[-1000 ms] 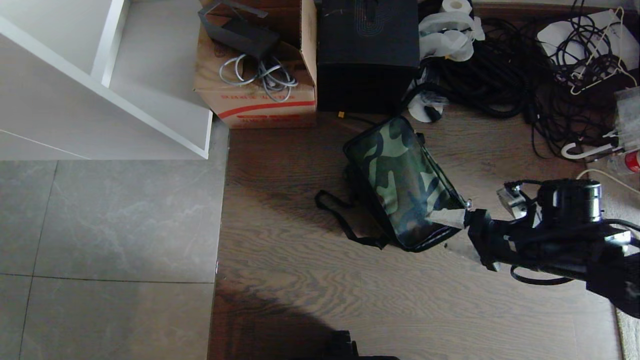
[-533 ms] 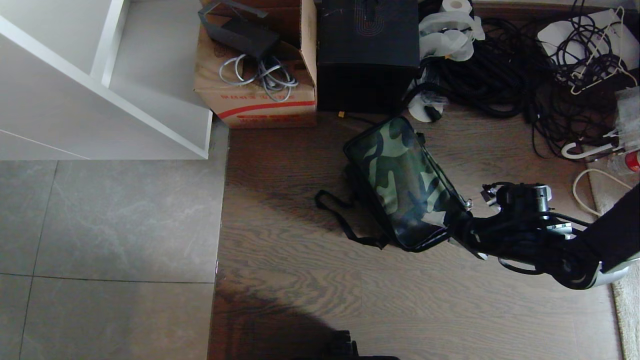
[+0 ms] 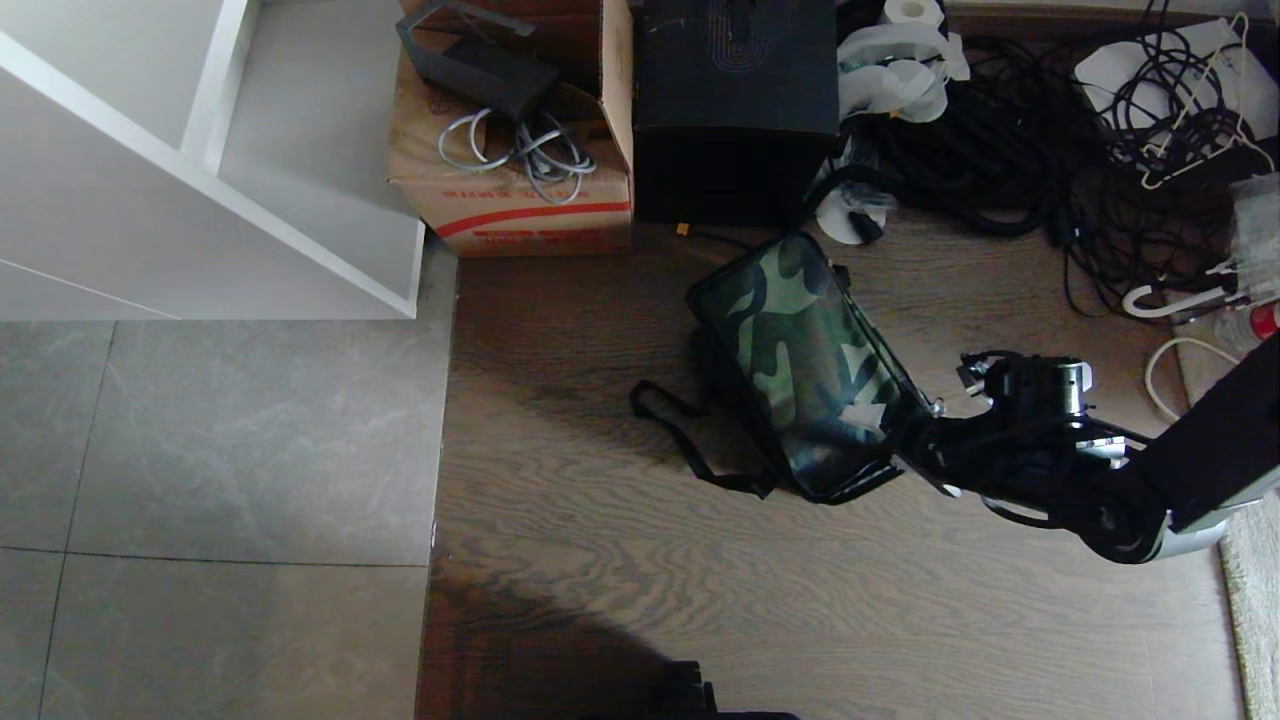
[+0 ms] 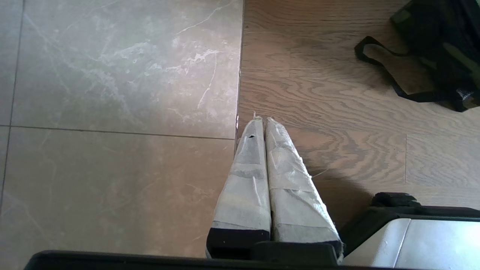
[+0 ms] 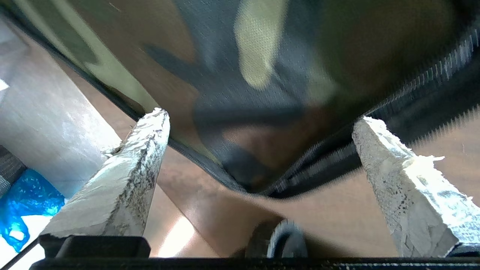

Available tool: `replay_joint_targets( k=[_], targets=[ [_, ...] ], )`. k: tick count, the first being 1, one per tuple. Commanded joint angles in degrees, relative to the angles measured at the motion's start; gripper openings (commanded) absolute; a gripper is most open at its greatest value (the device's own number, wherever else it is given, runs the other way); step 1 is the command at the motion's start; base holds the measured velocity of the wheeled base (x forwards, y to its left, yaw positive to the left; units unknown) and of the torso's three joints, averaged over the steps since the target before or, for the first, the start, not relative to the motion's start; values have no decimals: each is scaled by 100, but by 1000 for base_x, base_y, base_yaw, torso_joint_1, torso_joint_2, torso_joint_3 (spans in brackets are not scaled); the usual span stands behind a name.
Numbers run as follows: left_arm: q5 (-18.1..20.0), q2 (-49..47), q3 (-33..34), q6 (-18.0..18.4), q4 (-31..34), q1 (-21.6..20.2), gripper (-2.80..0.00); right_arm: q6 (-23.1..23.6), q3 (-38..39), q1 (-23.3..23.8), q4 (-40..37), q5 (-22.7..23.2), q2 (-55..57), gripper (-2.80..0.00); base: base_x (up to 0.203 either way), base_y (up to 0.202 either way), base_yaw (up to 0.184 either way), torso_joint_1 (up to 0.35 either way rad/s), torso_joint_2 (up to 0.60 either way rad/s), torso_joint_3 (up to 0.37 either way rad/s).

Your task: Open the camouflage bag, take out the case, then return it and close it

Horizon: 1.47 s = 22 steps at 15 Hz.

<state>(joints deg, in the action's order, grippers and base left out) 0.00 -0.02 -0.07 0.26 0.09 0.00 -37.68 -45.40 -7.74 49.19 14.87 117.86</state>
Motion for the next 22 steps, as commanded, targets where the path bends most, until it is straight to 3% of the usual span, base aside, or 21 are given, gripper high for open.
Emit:
replay_joint_targets(
  k=[1,15,16,22],
  targets=[
    [0,2,-1,1,0,0,-280,24,-66,27,82,7,36,0,0,0,0,0,0,0],
    [0,2,-1,1,0,0,-280,306,-259,177,303,-141,483,0,0,0,0,0,0,0],
    [0,2,-1,1,0,0,-280,306,-254,171,332,-146,515,-280,0,0,0,0,0,0],
    [0,2,-1,1,0,0,-280,610,-103,168,374,-143,504,-280,0,0,0,0,0,0]
  ],
)
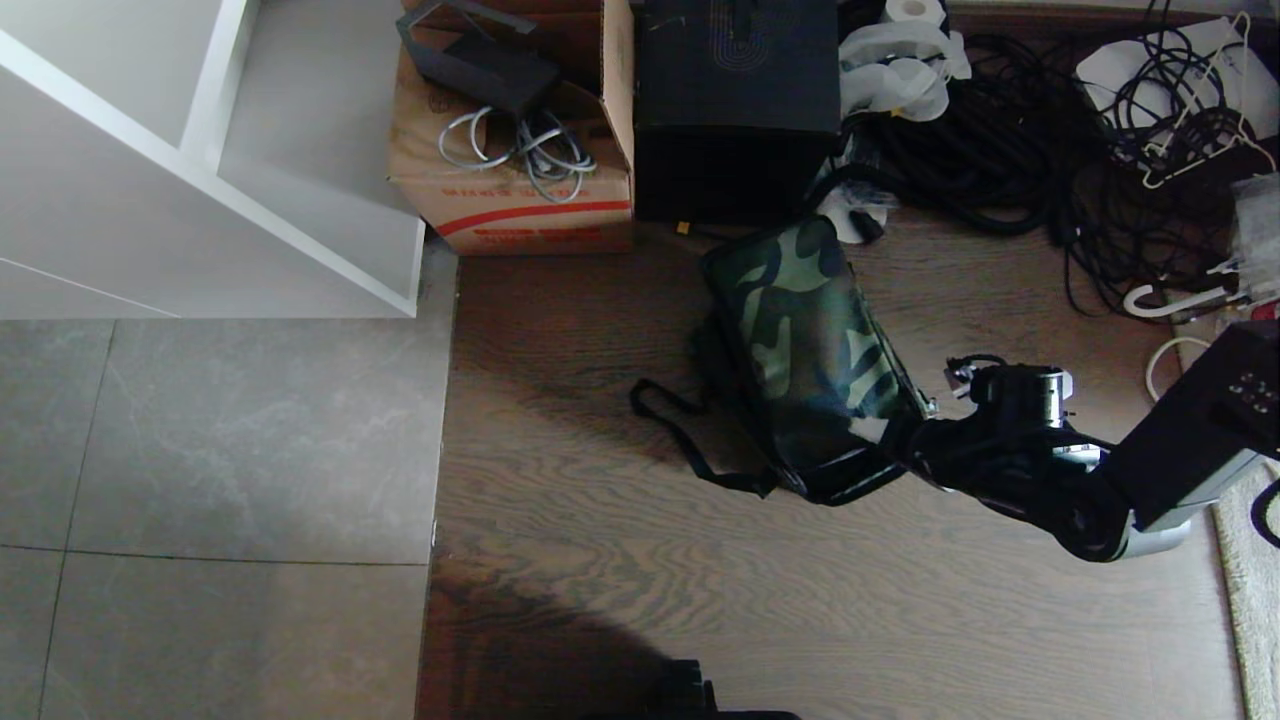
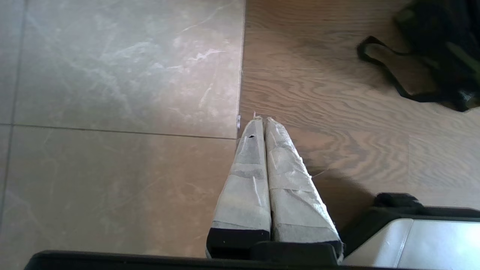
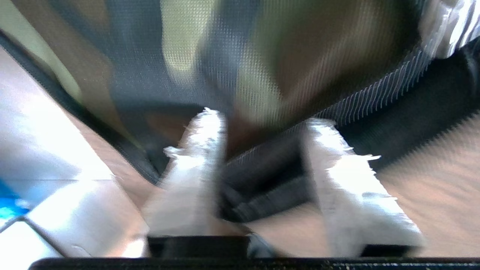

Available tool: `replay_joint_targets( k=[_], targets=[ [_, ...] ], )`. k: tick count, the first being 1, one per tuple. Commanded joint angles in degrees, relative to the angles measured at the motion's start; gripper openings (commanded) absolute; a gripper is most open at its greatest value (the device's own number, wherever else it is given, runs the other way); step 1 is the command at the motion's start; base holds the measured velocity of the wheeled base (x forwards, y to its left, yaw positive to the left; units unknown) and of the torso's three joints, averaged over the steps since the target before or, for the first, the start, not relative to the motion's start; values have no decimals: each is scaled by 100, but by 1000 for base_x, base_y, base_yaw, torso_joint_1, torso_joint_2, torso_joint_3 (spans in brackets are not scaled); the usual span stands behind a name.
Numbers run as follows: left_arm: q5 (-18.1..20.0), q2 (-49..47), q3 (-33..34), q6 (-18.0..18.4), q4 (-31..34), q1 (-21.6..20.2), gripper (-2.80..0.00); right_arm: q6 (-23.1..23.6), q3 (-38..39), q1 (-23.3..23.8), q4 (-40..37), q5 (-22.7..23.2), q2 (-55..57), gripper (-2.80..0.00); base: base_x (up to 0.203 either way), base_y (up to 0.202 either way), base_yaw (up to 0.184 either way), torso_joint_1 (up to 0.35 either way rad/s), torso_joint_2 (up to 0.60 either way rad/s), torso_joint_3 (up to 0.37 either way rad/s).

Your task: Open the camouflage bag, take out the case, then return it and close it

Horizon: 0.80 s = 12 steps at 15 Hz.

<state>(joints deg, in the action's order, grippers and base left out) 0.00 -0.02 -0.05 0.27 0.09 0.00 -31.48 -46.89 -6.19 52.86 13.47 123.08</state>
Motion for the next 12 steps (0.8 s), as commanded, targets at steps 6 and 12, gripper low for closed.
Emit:
replay_joint_targets(
  k=[6,12],
  targets=[
    [0,2,-4,0,0,0,-280,435,280,289,-46,149,-200,-280,0,0,0,0,0,0],
    [0,2,-4,0,0,0,-280,1083,653,663,-682,1015,-504,-280,0,0,0,0,0,0]
  ],
)
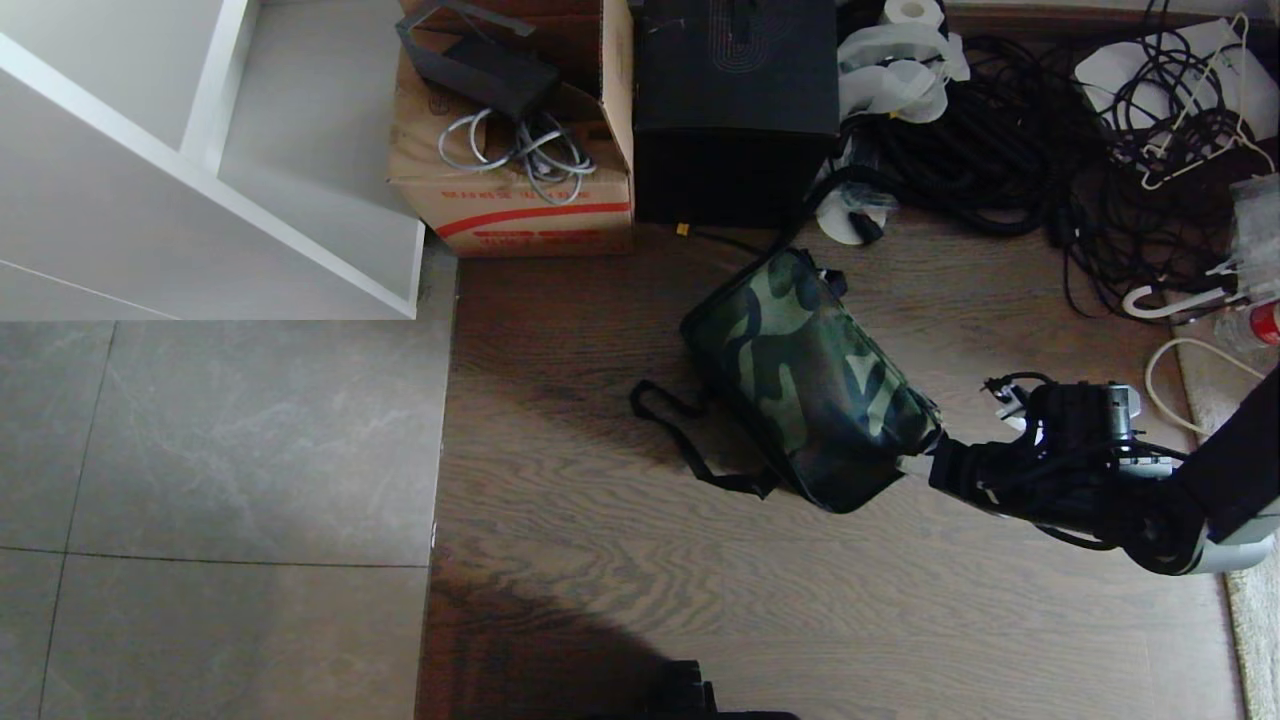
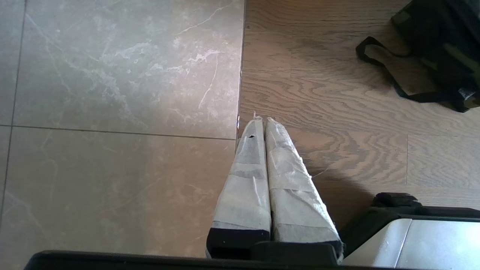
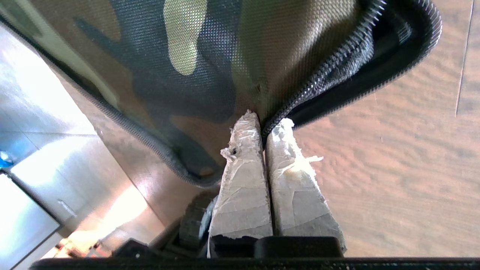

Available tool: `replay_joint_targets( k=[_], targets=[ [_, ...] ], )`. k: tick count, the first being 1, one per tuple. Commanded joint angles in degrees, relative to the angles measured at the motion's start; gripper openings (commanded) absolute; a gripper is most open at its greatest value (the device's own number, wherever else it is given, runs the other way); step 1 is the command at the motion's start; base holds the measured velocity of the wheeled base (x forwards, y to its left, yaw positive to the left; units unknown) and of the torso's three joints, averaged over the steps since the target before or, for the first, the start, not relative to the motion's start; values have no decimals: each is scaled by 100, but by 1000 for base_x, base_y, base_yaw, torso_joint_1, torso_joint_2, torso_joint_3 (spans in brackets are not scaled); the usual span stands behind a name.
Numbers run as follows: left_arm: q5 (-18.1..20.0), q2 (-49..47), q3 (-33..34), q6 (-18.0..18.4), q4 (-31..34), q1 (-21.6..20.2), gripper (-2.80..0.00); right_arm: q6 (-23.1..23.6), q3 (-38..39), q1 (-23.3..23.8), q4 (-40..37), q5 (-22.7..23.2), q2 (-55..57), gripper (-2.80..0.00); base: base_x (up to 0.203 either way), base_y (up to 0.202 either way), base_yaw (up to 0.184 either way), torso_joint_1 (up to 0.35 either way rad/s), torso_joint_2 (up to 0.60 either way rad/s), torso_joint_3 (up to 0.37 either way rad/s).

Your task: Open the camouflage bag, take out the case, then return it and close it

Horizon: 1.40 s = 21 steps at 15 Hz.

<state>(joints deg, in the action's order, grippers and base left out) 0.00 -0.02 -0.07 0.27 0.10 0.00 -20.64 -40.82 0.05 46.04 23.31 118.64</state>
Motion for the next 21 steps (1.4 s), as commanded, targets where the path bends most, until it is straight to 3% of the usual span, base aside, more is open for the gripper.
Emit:
replay_joint_targets(
  k=[1,7,8,13,17,18,21],
  targets=[
    [0,2,-1,0,-1,0,-280,1,40,39,-7,32,-61,-280,0,0,0,0,0,0],
    [0,2,-1,0,-1,0,-280,-54,73,-118,-20,25,-78,-280,0,0,0,0,0,0],
    [0,2,-1,0,-1,0,-280,-28,131,-159,-40,33,-83,0,0,0,0,0,0,0],
    [0,2,1,0,-1,0,-280,-44,401,-172,-46,86,-490,0,0,0,0,0,0,0],
    [0,2,-1,0,-1,0,-280,-31,1545,-147,-42,227,-1873,0,0,0,0,0,0,0],
    [0,2,-1,0,-1,0,-280,2,1831,-141,-41,256,-2314,-280,0,0,0,0,0,0],
    [0,2,-1,0,-1,0,-280,258,2447,-143,-255,279,-3736,-280,0,0,0,0,0,0]
  ],
)
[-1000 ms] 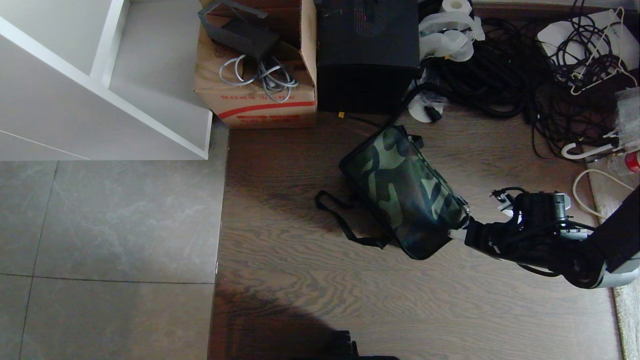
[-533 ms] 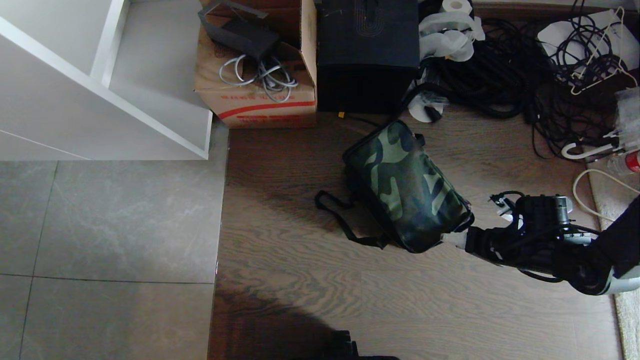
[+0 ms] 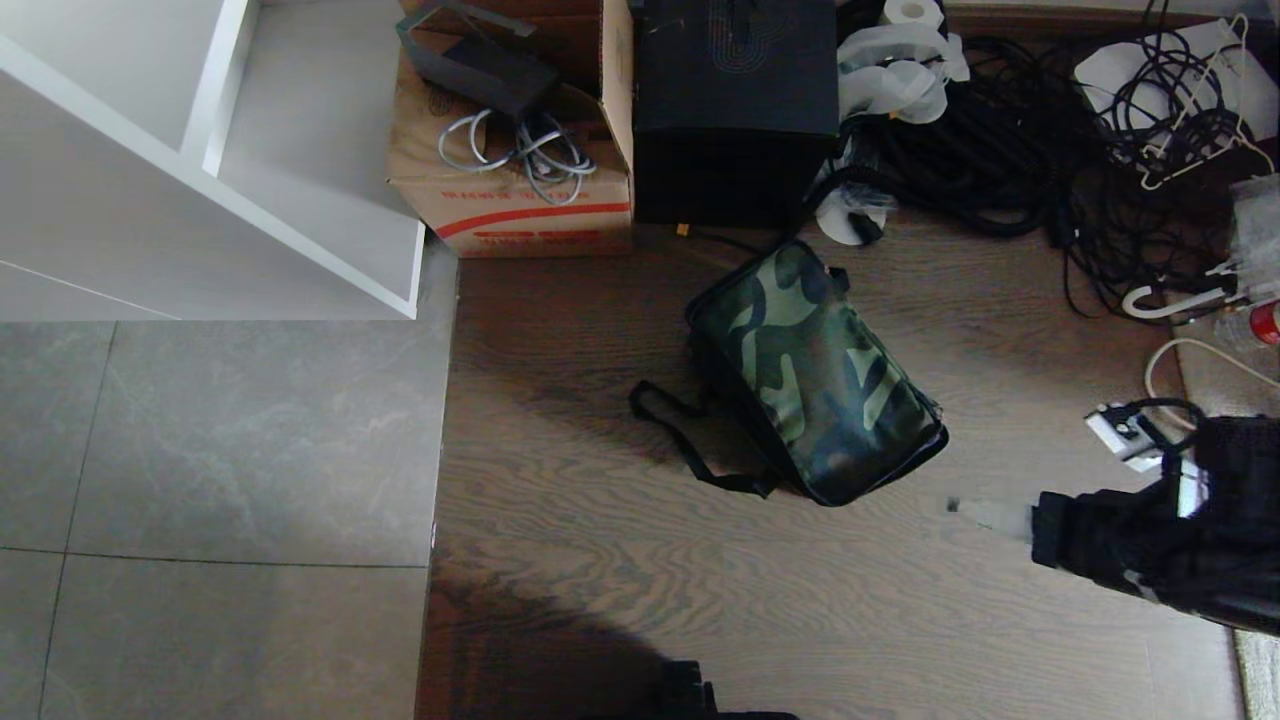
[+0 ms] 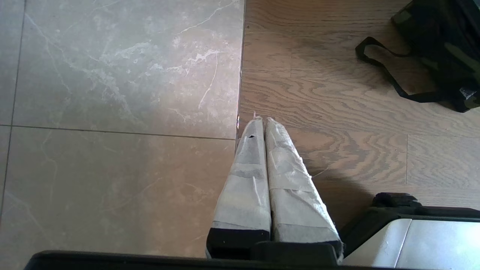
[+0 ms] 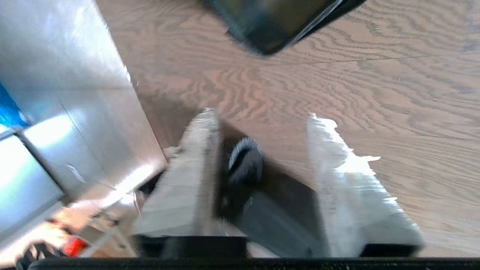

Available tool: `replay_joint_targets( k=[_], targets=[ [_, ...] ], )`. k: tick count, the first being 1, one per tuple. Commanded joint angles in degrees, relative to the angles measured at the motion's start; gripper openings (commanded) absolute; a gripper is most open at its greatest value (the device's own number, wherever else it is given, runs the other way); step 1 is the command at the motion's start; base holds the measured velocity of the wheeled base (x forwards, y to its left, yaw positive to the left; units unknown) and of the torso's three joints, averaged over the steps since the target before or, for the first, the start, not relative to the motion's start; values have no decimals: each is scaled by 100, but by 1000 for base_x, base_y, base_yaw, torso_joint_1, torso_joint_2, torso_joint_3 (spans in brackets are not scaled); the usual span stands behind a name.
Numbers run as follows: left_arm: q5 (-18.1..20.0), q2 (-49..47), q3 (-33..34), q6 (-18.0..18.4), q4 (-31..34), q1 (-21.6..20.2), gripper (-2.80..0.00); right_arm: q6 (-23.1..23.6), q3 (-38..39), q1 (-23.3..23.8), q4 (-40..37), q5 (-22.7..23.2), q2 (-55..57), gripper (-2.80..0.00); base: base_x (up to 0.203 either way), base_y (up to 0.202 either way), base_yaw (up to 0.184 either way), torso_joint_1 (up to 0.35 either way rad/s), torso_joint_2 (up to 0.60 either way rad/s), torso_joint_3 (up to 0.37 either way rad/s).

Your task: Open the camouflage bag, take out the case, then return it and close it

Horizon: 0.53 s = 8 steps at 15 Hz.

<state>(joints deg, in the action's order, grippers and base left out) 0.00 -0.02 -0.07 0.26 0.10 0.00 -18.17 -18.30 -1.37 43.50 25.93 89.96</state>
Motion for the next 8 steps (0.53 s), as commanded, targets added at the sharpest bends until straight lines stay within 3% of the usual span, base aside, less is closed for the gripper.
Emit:
replay_joint_targets(
  k=[1,4,8],
  targets=[
    [0,2,-1,1,-1,0,-280,177,333,1,-164,9,-1317,-280,0,0,0,0,0,0],
    [0,2,-1,1,-1,0,-280,697,778,1,-710,-45,-2852,-280,0,0,0,0,0,0],
    [0,2,7,1,-1,0,-280,1498,1419,-5,-2058,-219,-5363,-280,0,0,0,0,0,0]
  ],
)
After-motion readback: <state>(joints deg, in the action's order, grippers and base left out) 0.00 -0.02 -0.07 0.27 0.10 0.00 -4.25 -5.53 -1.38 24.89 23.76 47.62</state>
